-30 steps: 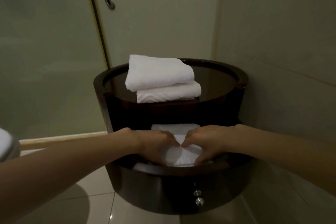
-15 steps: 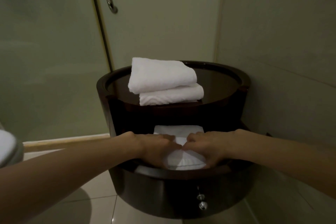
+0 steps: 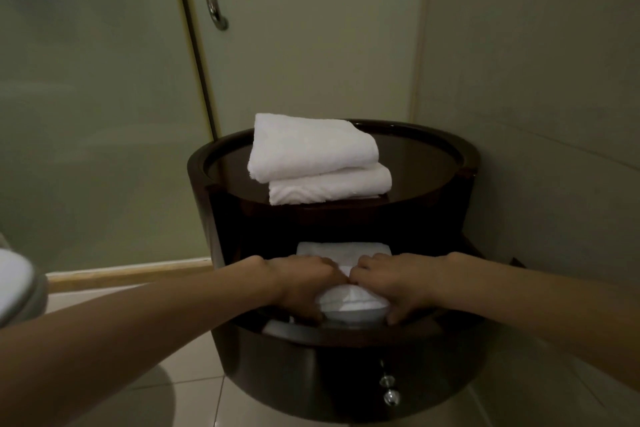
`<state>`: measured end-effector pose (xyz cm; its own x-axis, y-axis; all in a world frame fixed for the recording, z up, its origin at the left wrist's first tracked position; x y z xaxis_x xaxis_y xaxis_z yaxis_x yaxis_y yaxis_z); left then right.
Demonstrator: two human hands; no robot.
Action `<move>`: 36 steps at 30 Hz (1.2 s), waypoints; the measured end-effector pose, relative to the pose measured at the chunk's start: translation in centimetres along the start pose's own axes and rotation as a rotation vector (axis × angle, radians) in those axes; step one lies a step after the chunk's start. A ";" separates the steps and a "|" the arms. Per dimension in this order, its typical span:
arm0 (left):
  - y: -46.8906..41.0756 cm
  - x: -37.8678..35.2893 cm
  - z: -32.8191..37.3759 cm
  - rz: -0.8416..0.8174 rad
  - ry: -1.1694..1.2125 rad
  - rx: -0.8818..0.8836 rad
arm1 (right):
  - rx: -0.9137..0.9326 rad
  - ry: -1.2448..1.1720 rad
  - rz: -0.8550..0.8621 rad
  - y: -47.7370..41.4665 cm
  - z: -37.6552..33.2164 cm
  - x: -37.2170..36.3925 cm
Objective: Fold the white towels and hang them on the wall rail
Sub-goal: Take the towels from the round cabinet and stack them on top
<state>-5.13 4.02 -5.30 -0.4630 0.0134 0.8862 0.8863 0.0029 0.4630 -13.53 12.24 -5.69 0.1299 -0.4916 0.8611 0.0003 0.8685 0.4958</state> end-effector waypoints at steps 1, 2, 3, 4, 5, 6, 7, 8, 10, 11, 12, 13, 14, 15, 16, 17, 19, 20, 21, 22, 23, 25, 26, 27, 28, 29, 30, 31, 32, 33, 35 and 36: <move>0.0 0.0 -0.2 0.010 0.013 0.005 | -0.001 -0.008 0.019 0.0 0.1 0.0; -0.1 0.1 -0.5 0.021 0.031 0.009 | -0.007 -0.019 0.031 0.0 0.3 0.1; -0.1 0.1 -0.7 0.031 0.058 0.012 | -0.012 -0.030 0.044 0.0 0.4 0.1; 0.0 0.1 -0.9 0.043 0.083 0.013 | -0.018 -0.041 0.054 0.0 0.4 0.2; 0.0 0.2 -1.1 0.057 0.099 0.012 | -0.022 -0.057 0.063 0.1 0.5 0.4; 0.1 0.2 -1.2 0.072 0.107 0.012 | -0.025 -0.076 0.070 0.2 0.5 0.6; 0.2 0.3 -1.4 0.083 0.111 0.015 | -0.026 -0.096 0.077 0.3 0.6 0.8; 0.3 0.3 -1.5 0.089 0.111 0.022 | -0.025 -0.114 0.079 0.4 0.6 1.0; 0.6 0.2 -1.5 0.090 0.099 0.043 | -0.023 -0.129 0.093 0.6 0.7 1.3; 0.7 0.2 -1.4 0.091 0.086 0.060 | -0.028 -0.138 0.099 0.6 0.8 1.3; 0.9 0.1 -1.2 0.101 0.071 0.079 | -0.039 -0.156 0.101 0.8 1.0 1.4; 1.1 0.1 -1.1 0.113 0.060 0.097 | -0.049 -0.180 0.104 0.9 1.2 1.6; 1.3 0.1 -0.8 0.132 0.053 0.107 | -0.056 -0.211 0.108 1.0 1.4 1.8; 1.5 0.1 -0.6 0.146 0.051 0.113 | -0.057 -0.243 0.117 1.2 1.5 2.2; 1.6 0.1 -0.5 0.157 0.048 0.119 | -0.056 -0.269 0.130 1.4 1.5 2.6; 1.7 0.3 -0.4 0.164 0.041 0.128 | -0.055 -0.293 0.146 1.6 1.6 3.0; 1.9 0.7 -0.3 0.190 -0.002 0.158 | -0.050 -0.354 0.173 2.1 1.7 3.9; 2.1 1.0 -0.3 0.208 -0.029 0.176 | -0.044 -0.383 0.188 2.4 1.8 4.2; 2.2 1.2 -0.3 0.227 -0.054 0.195 | -0.037 -0.407 0.200 2.6 1.9 4.6; 2.3 1.4 -0.3 0.250 -0.072 0.209 | -0.033 -0.425 0.207 2.8 1.9 4.8; 2.3 1.6 -0.4 0.272 -0.075 0.221 | -0.032 -0.442 0.214 3.0 2.0 5.1; 2.6 2.2 -0.6 0.323 -0.050 0.231 | -0.031 -0.465 0.223 3.5 2.0 5.7; 2.8 2.5 -0.6 0.346 -0.032 0.231 | -0.032 -0.468 0.227 3.7 2.0 6.0; 3.0 2.9 -0.7 0.363 -0.017 0.226 | -0.035 -0.471 0.229 4.0 2.0 6.3; 3.2 3.4 -0.7 0.379 -0.008 0.219 | -0.036 -0.473 0.230 4.2 2.0 6.6; 3.5 3.8 -0.7 0.390 0.001 0.216 | -0.037 -0.474 0.231 4.4 2.0 6.9; 3.7 4.2 -0.7 0.408 0.009 0.211 | -0.041 -0.474 0.229 4.7 2.0 7.1; 4.0 4.6 -0.8 0.428 0.010 0.212 | -0.049 -0.468 0.222 5.0 1.9 7.3; 4.2 4.9 -1.0 0.457 0.011 0.210 | -0.060 -0.446 0.213 5.3 1.9 7.5; 4.3 5.2 -1.2 0.487 0.021 0.200 | -0.075 -0.401 0.210 5.6 1.7 7.8; 4.5 5.7 -1.5 0.547 0.053 0.162 | -0.097 -0.276 0.244 6.3 1.0 8.4; 4.5 6.0 -1.6 0.565 0.068 0.136 | -0.106 -0.219 0.271 6.6 0.6 8.7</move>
<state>-3.95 2.51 2.10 0.0865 -0.0138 0.9962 0.9863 0.1424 -0.0836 -12.99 13.61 5.17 -0.0760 -0.2353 0.9690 0.0988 0.9652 0.2421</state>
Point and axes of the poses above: each hand's wrist, its own y-axis away from the middle knuckle, its own x-axis out of the back of the hand, z = x × y, the point moved 5 cm from there along -y, towards the middle knuckle, and after that the axes turned 13 degrees about -z, right-handed, at the moved point
